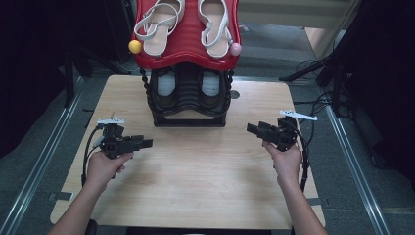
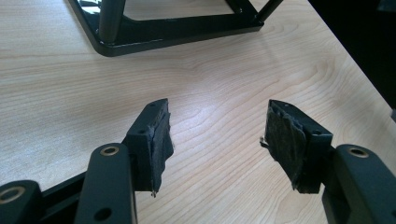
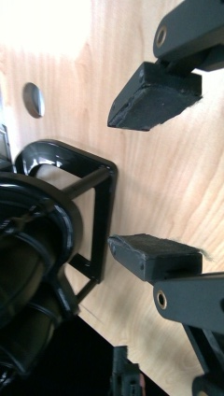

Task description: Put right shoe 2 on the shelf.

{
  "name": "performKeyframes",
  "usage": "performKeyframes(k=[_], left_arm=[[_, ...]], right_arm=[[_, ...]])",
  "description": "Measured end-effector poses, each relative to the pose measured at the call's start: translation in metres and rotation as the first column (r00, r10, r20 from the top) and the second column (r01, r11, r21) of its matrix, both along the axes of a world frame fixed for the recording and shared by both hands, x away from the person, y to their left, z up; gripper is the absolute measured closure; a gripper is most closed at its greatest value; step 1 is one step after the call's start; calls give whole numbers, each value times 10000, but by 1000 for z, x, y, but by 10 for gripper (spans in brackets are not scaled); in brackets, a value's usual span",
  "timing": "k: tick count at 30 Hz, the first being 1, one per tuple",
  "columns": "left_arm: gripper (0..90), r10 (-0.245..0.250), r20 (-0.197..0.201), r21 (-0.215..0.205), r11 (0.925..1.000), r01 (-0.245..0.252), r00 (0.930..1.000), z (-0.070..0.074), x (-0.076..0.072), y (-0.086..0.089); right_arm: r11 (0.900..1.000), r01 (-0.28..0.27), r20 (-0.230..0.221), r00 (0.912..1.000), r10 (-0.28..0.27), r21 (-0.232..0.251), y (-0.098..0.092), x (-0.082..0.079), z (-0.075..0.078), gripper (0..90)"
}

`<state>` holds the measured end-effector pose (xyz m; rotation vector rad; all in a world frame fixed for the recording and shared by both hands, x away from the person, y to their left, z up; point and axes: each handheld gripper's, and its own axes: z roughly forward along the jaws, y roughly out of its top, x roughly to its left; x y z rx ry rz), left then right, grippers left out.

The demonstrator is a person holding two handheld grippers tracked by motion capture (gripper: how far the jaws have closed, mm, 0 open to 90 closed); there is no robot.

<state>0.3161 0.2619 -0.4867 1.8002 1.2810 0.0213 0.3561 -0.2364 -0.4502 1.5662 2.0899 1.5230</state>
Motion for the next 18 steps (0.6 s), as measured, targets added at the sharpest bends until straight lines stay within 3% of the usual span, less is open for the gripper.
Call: performKeyframes(k=[11,18], left_arm=[[399,-109,137,-52,9999,109,9998,2,-1,-3],[390,-273,19,-38,9996,273,9996,2,0,-6]], right_arm=[[9993,-372,42,9993,372,67,0,-12,-23,373],[9973,-730,-188,9972,728,-108,13,-13,-35,374]])
